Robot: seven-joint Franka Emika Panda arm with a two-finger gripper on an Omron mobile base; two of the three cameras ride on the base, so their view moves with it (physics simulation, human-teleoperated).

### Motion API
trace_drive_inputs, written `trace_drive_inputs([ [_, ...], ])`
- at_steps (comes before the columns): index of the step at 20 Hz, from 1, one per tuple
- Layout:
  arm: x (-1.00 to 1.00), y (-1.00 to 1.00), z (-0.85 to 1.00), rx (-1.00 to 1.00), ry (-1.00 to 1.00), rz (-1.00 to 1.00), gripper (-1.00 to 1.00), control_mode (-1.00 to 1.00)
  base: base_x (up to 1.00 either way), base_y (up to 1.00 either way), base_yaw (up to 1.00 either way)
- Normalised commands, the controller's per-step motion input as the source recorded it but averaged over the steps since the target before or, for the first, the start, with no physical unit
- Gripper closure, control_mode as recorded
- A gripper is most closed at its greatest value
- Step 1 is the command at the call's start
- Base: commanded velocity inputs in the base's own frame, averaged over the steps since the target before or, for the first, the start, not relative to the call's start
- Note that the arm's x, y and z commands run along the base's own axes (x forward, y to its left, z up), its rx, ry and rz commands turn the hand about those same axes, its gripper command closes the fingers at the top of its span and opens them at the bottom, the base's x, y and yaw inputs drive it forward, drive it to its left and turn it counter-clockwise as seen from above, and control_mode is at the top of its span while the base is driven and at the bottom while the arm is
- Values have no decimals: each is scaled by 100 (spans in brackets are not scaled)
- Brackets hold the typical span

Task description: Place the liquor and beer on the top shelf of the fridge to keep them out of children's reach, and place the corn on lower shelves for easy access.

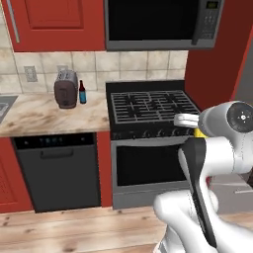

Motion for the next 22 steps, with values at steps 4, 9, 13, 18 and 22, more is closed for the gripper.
trace_drive_inputs([
  [4,0,0,0,0,0,0,100,100,-69,-24,0],
  [9,0,0,0,0,0,0,100,100,-50,-45,0],
  [13,0,0,0,0,0,0,100,100,-17,-71,0],
  [18,0,0,0,0,0,0,100,100,-2,-93,0],
  [22,0,0,0,0,0,0,100,100,0,-100,0],
])
